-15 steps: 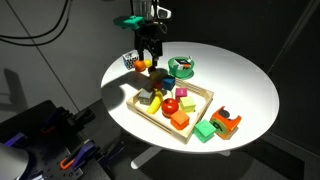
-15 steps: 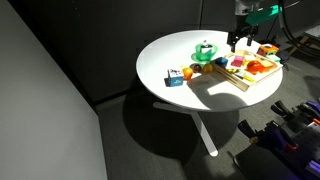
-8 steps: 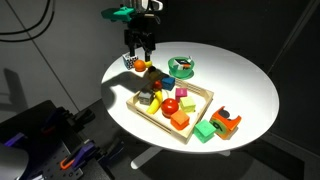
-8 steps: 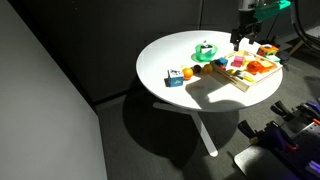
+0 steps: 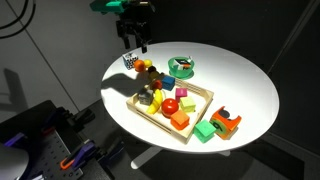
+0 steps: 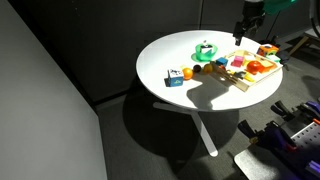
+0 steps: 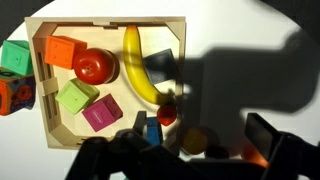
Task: Put the strawberry in the box
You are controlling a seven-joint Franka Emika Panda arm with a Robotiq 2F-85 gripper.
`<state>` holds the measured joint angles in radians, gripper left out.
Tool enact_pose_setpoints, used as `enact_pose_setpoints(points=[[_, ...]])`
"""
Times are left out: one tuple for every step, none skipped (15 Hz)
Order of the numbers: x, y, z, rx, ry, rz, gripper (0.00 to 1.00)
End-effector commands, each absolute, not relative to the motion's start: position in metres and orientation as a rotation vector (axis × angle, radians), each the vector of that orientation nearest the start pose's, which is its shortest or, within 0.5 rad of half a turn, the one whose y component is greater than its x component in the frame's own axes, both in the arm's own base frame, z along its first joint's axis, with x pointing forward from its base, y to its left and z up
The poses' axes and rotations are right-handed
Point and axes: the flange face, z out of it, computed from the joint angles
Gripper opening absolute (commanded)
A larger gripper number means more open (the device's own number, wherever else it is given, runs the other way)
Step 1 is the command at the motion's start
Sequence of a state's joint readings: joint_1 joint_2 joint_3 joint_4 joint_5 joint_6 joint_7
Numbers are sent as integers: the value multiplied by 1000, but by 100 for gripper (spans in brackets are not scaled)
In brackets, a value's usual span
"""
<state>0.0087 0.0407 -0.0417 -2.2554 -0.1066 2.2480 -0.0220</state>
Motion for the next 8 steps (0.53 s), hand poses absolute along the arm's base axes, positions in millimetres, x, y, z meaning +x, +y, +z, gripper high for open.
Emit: enact_pose_setpoints(points=[[502, -19, 358, -3195, -97, 68, 100], [499, -18, 361, -3188, -99, 80, 100], [497, -18, 364, -3181, -92, 98, 100], [495, -17, 366, -3177, -83, 117, 100], [493, -16, 369, -3174, -67, 153, 100], [491, -15, 372, -3171, -57, 176, 100], [489, -14, 374, -3168, -48, 199, 100], [487, -14, 376, -3167, -45, 212, 100]])
